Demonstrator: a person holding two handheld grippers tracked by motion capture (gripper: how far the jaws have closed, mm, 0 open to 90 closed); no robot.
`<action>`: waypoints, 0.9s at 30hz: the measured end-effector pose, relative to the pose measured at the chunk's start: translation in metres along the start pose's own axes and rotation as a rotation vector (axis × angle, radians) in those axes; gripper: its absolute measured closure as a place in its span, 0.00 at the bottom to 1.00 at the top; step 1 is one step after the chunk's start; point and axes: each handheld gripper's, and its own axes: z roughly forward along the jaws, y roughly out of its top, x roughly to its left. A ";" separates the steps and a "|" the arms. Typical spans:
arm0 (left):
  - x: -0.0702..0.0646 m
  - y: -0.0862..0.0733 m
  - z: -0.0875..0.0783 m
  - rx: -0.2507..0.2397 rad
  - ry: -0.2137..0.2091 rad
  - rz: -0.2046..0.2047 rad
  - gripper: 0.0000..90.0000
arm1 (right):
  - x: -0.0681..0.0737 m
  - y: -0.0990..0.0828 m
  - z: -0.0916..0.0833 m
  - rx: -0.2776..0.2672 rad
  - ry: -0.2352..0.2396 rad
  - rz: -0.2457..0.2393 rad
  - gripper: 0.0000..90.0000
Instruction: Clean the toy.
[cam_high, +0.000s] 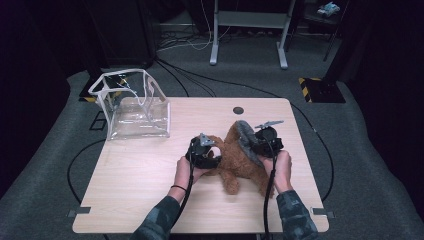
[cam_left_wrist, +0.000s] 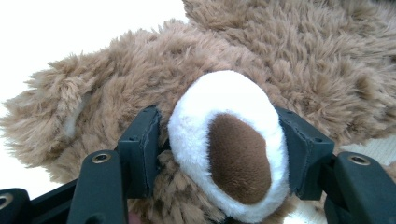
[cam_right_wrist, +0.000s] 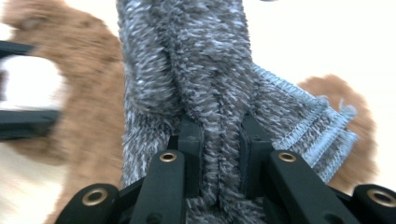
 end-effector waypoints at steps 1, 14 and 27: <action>0.000 0.000 0.000 0.000 0.000 0.001 0.42 | -0.006 -0.003 0.000 0.005 -0.012 0.018 0.83; 0.000 0.000 0.001 0.000 0.004 -0.004 0.42 | 0.045 0.020 -0.011 -0.070 0.121 -0.056 0.83; -0.001 0.000 0.000 -0.001 -0.001 -0.002 0.42 | 0.058 0.009 0.022 0.006 0.122 -0.107 0.83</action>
